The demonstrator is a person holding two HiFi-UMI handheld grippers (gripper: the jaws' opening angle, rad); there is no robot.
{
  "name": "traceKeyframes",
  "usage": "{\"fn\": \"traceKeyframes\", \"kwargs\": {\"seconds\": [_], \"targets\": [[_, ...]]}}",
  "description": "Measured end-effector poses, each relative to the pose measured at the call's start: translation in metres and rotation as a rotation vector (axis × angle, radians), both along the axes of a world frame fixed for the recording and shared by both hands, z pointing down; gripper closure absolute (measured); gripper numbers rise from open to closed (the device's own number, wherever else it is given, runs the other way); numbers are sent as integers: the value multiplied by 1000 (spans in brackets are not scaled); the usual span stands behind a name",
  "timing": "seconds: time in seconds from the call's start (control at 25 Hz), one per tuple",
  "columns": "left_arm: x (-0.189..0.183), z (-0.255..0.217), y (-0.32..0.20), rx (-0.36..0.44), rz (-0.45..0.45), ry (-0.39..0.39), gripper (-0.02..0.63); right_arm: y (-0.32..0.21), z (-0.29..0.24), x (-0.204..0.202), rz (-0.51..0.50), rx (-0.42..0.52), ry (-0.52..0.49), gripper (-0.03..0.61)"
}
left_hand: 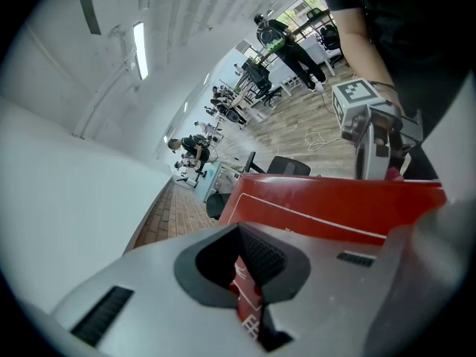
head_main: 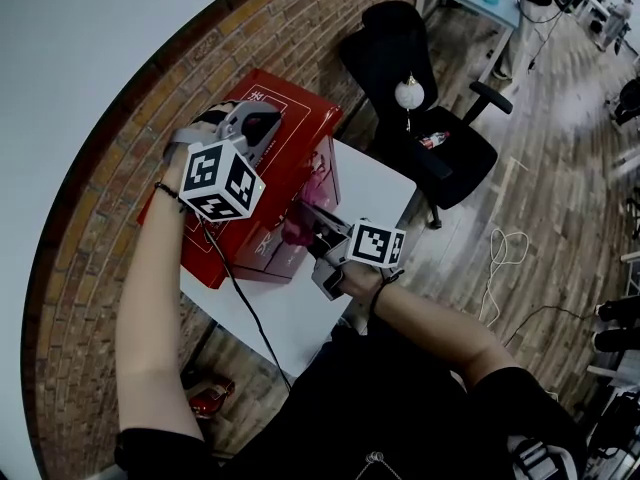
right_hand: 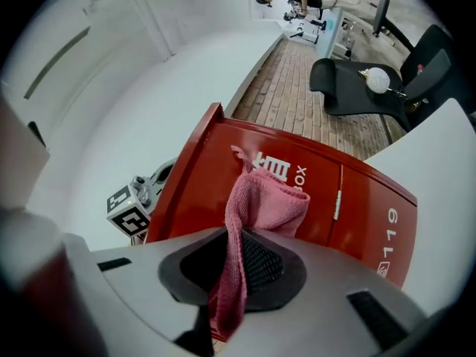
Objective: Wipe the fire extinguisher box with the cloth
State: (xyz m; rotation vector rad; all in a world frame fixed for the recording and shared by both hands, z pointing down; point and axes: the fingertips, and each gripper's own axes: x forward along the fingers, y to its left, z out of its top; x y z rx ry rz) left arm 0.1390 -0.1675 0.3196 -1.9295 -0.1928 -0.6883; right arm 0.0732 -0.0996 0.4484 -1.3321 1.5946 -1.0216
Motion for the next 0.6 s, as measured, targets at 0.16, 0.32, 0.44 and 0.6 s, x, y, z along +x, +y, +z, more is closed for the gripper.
{"fn": "traceKeyframes", "kwargs": {"seconds": [0.16, 0.32, 0.44, 0.6], "targets": [[0, 0, 0, 1, 0, 0, 589, 1, -19, -1, 5, 20, 6, 517], [1, 0, 1, 1, 0, -1, 589, 3, -31, -2, 8, 33, -2, 517], [2, 0, 1, 1, 0, -2, 589, 4, -42, -3, 1, 45, -13, 517], [1, 0, 1, 1, -1, -1, 589, 4, -60, -5, -10, 82, -17, 517]]}}
